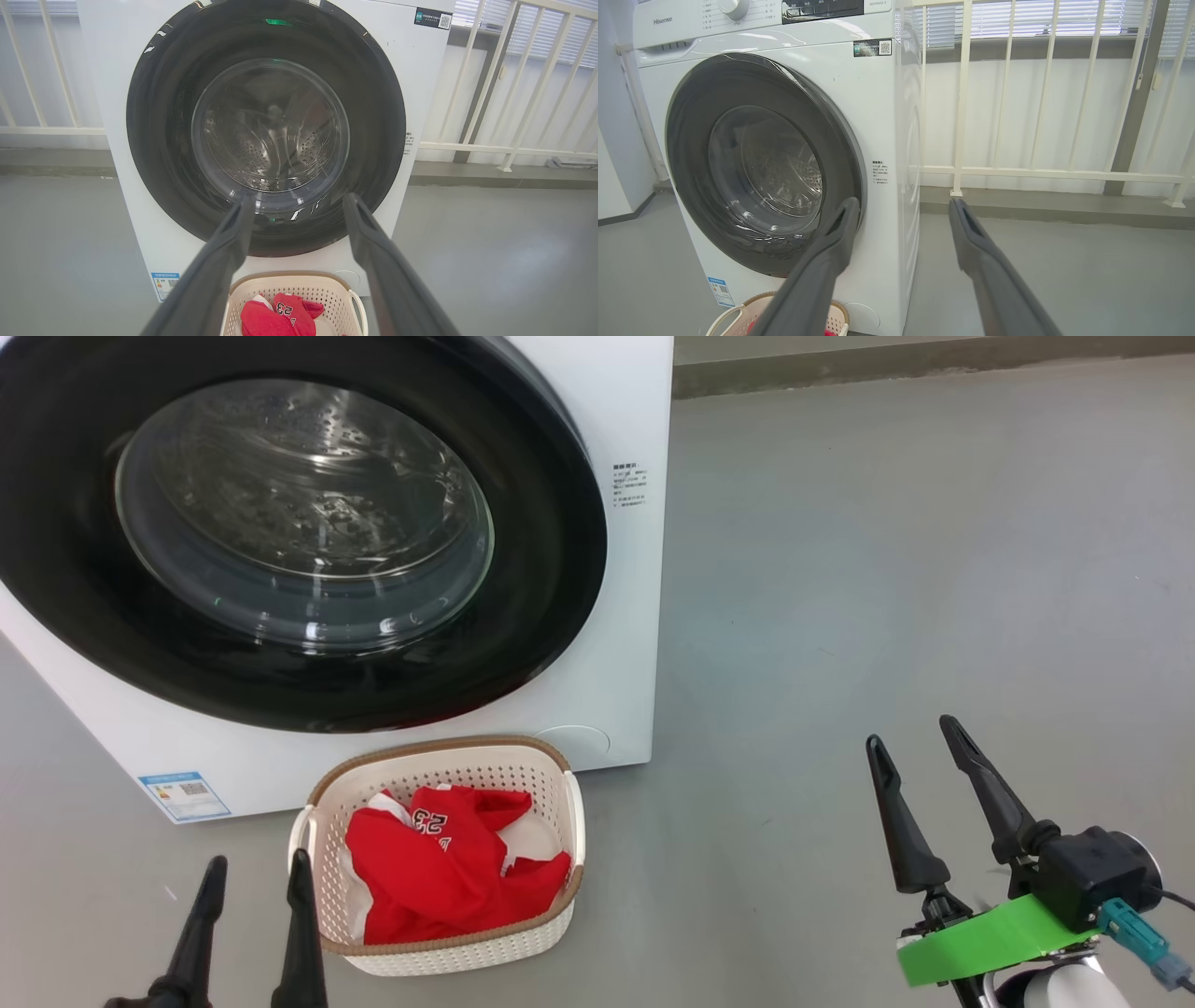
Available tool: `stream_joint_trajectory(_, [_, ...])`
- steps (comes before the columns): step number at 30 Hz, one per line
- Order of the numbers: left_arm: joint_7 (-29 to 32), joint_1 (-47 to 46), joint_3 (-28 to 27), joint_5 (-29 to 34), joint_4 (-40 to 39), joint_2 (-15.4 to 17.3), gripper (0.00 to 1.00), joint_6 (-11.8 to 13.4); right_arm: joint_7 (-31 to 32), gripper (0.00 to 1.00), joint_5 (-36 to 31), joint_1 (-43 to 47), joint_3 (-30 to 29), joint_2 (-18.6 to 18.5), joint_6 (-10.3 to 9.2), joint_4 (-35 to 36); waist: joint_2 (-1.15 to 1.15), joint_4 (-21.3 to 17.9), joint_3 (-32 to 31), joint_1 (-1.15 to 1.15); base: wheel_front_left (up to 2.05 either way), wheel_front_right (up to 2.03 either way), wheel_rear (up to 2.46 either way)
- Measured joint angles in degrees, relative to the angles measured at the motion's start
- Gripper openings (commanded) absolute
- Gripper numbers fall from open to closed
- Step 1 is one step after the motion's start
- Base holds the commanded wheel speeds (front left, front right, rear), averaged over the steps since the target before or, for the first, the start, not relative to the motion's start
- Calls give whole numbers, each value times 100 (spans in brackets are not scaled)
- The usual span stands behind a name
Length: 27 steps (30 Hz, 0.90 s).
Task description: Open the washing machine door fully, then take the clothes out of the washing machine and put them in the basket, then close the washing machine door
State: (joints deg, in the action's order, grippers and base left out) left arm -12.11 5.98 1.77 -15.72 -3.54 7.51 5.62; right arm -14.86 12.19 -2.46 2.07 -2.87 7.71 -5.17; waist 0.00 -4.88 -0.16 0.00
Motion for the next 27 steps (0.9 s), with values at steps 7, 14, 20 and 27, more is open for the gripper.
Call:
stream_joint_trajectory(7, [0,31,81,-2,460,-175,0,3,24,0,20,241,65,32,1,-472,0,7,-4,0,0,0,0])
stream_joint_trajectory(14, [94,66,87,-385,558,-199,0,-19,82,0,416,329,63,42,1,-531,0,34,-16,4,0,0,0])
stream_joint_trajectory(20, [157,61,73,-758,633,-202,0,-83,185,0,835,328,54,36,1,-558,0,58,-1,1,0,0,0])
stream_joint_trajectory(27, [247,52,45,-1128,714,-205,0,-155,256,0,1234,328,43,14,1,-586,0,81,1,1,0,0,0])
